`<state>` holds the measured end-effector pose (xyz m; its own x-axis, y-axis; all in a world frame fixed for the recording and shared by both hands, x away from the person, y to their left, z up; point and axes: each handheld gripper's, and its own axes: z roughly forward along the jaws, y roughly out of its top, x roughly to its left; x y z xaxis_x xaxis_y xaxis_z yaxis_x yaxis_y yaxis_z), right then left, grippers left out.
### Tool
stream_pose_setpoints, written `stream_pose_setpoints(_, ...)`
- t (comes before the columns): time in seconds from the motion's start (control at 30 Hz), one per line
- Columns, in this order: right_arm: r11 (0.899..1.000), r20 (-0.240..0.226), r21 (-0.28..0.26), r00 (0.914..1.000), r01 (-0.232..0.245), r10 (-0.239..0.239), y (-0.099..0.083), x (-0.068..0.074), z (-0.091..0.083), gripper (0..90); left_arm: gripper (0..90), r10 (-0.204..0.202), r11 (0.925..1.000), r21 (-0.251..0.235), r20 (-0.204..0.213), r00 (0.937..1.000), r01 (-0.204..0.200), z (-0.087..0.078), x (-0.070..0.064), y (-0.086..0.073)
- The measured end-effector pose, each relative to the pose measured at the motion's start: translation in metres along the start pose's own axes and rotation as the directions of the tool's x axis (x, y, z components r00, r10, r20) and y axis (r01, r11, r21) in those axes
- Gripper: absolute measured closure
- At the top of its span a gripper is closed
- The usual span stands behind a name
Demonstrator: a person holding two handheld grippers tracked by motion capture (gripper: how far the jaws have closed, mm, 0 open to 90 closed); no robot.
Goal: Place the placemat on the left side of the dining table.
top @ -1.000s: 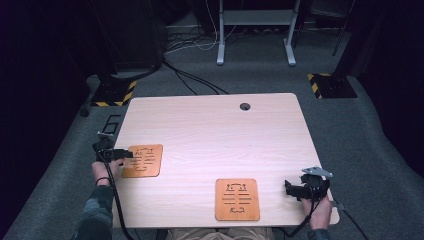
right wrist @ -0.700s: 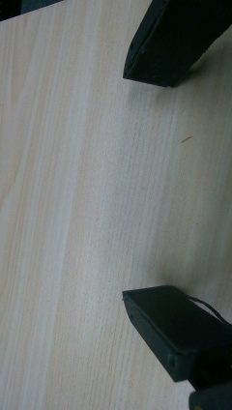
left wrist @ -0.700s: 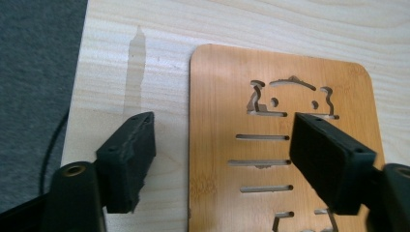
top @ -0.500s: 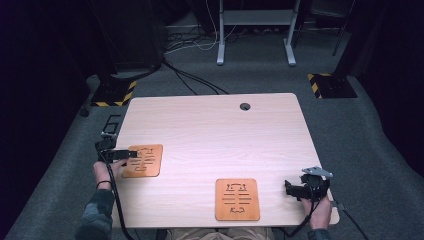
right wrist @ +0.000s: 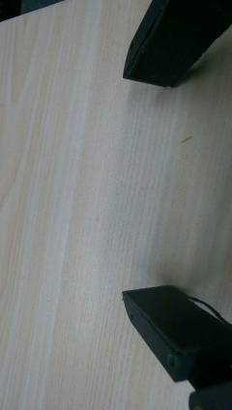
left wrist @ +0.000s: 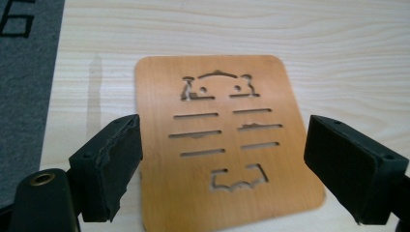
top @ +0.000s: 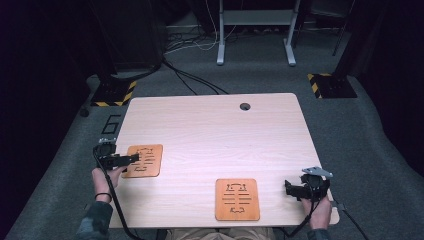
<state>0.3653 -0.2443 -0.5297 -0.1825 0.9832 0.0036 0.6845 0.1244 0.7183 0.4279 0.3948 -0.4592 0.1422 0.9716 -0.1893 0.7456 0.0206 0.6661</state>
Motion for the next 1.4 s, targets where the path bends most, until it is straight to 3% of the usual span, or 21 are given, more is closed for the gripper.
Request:
stream_pose_setpoints(0.3, 1.0, 0.001, 0.002, 1.0, -0.004, 0.004, 0.0, 0.0, 0.0, 0.0, 12.1, 0.077, 0.9948, -0.066, -0.016, 0.9969, -0.078, -0.027, -0.018, -0.022)
stream_pose_setpoints(0.43, 1.0, 0.001, 0.003, 1.0, -0.003, 0.003, 0.0, 0.0, 0.0, 0.0, 11.5, 0.113, 0.9906, -0.072, -0.047, 0.9924, -0.116, -0.034, -0.023, -0.035)
stream_pose_setpoints(0.57, 1.0, 0.001, 0.003, 1.0, -0.003, 0.003, 0.0, 0.0, 0.0, 0.0, 10.4, 0.137, 0.9893, -0.042, -0.069, 0.9882, -0.14, -0.034, -0.023, -0.053)
stream_pose_setpoints(0.9, 1.0, 0.002, 0.002, 1.0, -0.005, 0.005, 0.0, 0.0, 0.0, 0.0, 8.8, 0.122, 0.9924, -0.006, -0.086, 0.9888, -0.123, -0.025, -0.013, -0.097)
stream_pose_setpoints(1.03, 1.0, 0.002, 0.002, 1.0, -0.004, 0.004, 0.0, 0.0, 0.0, 0.0, 7.7, 0.133, 0.9911, 0.017, -0.109, 0.985, -0.132, -0.017, -0.009, -0.113)
stream_pose_setpoints(1.23, 1.0, 0.002, 0.003, 1.0, -0.003, 0.003, 0.0, 0.0, 0.0, 0.0, 5.7, 0.134, 0.9889, -0.048, -0.126, 0.983, -0.141, -0.013, -0.004, -0.123)
stream_pose_setpoints(1.3, 1.0, 0.003, 0.003, 1.0, -0.004, 0.004, 0.0, 0.0, 0.0, 0.0, 4.9, 0.129, 0.9853, -0.095, -0.133, 0.9827, -0.142, -0.011, -0.003, -0.127)
stream_pose_setpoints(1.4, 1.0, 0.002, 0.002, 1.0, -0.004, 0.004, 0.0, 0.0, 0.0, 0.0, 4.9, 0.131, 0.9842, -0.102, -0.132, 0.9826, -0.145, -0.011, -0.002, -0.128)
